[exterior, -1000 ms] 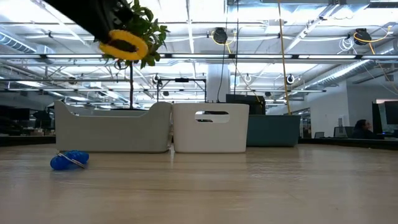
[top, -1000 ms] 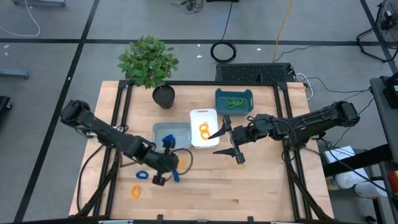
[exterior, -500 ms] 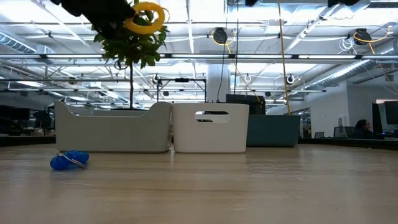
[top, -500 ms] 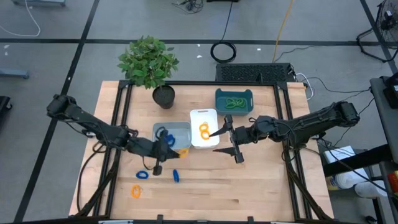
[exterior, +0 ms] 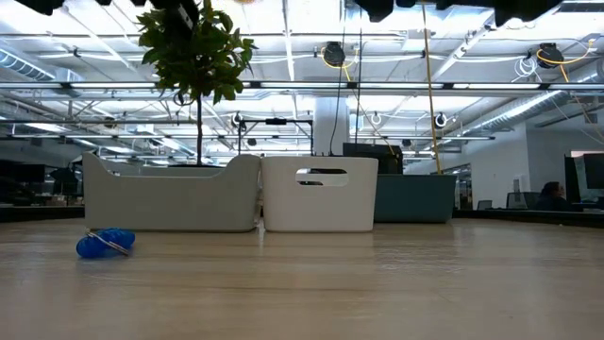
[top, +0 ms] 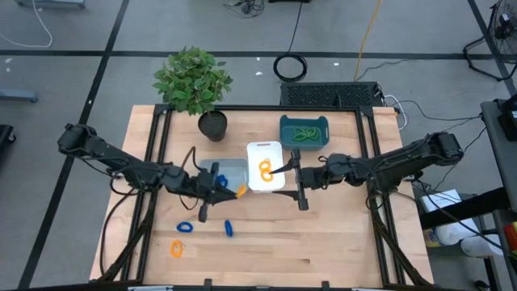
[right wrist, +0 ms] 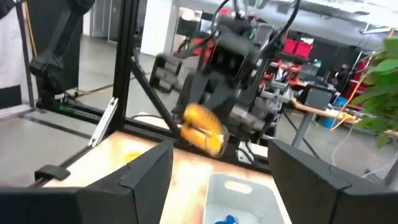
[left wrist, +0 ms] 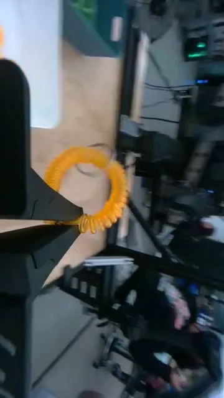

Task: Sort spring keychains
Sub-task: Put the yellow spring keychain into the white bin

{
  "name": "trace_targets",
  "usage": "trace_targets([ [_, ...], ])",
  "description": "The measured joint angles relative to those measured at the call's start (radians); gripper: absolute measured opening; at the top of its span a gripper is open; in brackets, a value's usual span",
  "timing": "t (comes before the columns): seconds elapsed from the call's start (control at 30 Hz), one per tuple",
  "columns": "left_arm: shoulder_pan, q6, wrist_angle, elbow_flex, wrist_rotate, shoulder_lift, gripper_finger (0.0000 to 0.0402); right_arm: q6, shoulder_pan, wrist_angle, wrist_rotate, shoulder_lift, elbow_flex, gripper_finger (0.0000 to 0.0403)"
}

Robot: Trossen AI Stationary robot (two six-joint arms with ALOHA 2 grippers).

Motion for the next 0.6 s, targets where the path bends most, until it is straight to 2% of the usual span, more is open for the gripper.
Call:
trace_targets([
  [0.2,0.016,0.025,0.042,0.000,0.019,0.000,0.0004,-0.012,0.000,0.076,0.000,0.050,-0.001,0.0251],
  [0.6,0.070,0.007,0.088,0.001,0.021,0.006,0.0004,-0.032,0.000,0.104,0.001,0.049,0.000,0.0251],
])
